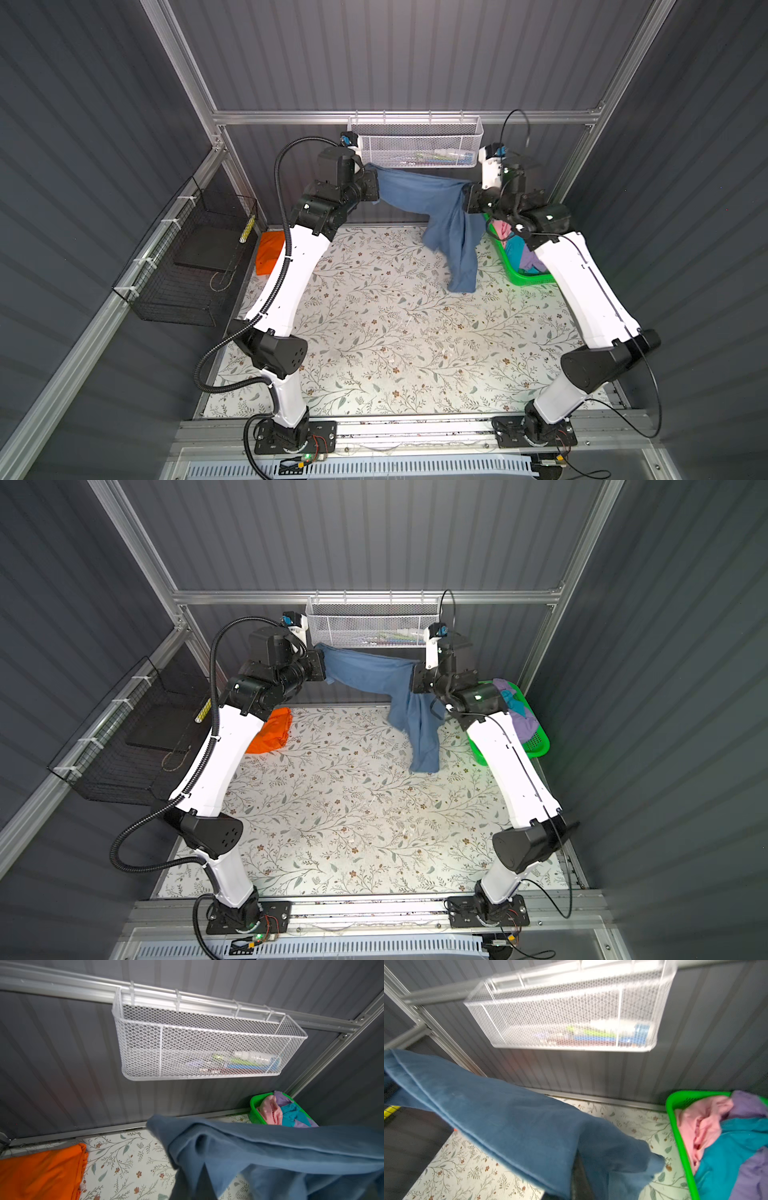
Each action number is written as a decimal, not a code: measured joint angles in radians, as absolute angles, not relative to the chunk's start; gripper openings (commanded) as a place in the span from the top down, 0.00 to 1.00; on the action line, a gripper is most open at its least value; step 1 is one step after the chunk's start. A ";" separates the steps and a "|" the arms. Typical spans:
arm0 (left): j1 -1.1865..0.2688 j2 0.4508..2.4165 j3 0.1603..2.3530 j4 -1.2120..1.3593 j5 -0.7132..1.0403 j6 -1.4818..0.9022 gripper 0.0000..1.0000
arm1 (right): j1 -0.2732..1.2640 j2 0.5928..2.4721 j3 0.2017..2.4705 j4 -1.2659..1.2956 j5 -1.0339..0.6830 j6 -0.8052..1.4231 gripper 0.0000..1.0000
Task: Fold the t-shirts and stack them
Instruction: 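Lift the blue shirt high with both grippers and shake it out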
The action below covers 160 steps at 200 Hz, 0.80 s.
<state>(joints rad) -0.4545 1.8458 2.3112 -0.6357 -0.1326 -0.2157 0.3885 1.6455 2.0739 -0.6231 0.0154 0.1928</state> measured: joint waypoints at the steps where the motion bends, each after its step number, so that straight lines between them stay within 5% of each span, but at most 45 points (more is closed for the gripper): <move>1: -0.455 1.846 2.313 -0.635 -0.133 -0.215 1.00 | 0.389 1.644 2.077 -0.625 0.016 0.193 1.00; 31: -0.458 1.797 2.256 -0.599 -0.108 -0.214 1.00 | 0.421 1.518 2.055 -0.638 0.027 0.175 0.99; 65: -0.455 1.664 1.962 -0.522 -0.102 -0.236 1.00 | 0.590 1.351 1.747 -0.573 0.027 0.180 0.91; 107: -0.431 1.612 1.559 -0.495 -0.139 -0.279 1.00 | 0.770 1.419 1.335 -0.473 -0.073 0.299 0.43; 160: -0.392 1.596 1.359 -0.620 -0.389 -0.346 0.95 | 0.768 1.407 1.154 -0.496 -0.081 0.394 0.36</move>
